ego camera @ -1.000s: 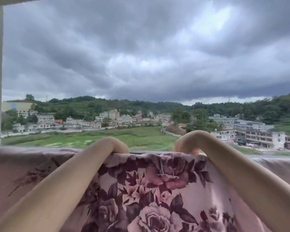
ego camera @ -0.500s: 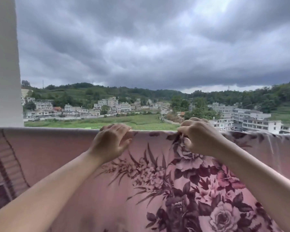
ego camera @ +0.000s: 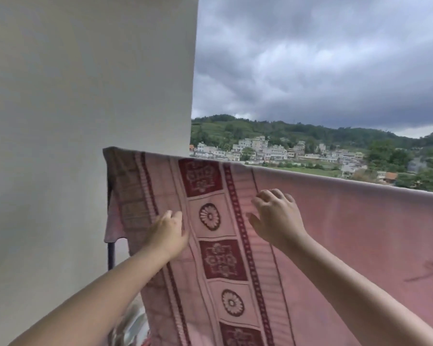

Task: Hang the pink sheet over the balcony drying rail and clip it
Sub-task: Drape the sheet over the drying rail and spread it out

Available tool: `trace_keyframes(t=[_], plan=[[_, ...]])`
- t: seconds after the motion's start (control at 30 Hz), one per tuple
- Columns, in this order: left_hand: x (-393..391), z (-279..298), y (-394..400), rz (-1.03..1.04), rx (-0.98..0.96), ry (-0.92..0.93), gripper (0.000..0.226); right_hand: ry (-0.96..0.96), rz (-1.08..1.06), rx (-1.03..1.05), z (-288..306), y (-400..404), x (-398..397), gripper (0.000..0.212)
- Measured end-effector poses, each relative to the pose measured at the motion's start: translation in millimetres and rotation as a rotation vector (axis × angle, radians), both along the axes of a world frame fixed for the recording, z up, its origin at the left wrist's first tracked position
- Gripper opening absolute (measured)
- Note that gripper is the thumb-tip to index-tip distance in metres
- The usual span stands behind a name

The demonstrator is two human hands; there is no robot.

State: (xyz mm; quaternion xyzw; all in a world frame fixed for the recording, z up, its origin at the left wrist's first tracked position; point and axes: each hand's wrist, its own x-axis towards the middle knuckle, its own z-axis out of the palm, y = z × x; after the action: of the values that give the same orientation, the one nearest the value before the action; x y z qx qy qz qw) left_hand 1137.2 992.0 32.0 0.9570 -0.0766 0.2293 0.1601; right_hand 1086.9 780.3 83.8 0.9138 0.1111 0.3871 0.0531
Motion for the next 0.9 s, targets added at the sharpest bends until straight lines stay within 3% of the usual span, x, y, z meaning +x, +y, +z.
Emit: trace_keyframes(t=[0.1,0.3,0.53,0.73,0.9], plan=[[48,-8,55,0.045,-0.088,0.058,0.03,0.007,0.042,0.035,-16,51,52,0.03],[162,-13,145,0.039,-0.269,0.238,0.034,0.05,0.141,0.027,-29,143,159,0.017],[269,-22,217,-0.026,-0.54,0.314,0.039,0.047,0.029,-0.09,-56,227,255,0.015],[339,-28,247,-0.301,-0.755,0.313,0.032,0.145,-0.062,0.002,-93,278,289,0.03],[347,-21,276,-0.539,-0.678,0.268,0.029,0.488,-0.304,0.169,-135,341,294,0.071]])
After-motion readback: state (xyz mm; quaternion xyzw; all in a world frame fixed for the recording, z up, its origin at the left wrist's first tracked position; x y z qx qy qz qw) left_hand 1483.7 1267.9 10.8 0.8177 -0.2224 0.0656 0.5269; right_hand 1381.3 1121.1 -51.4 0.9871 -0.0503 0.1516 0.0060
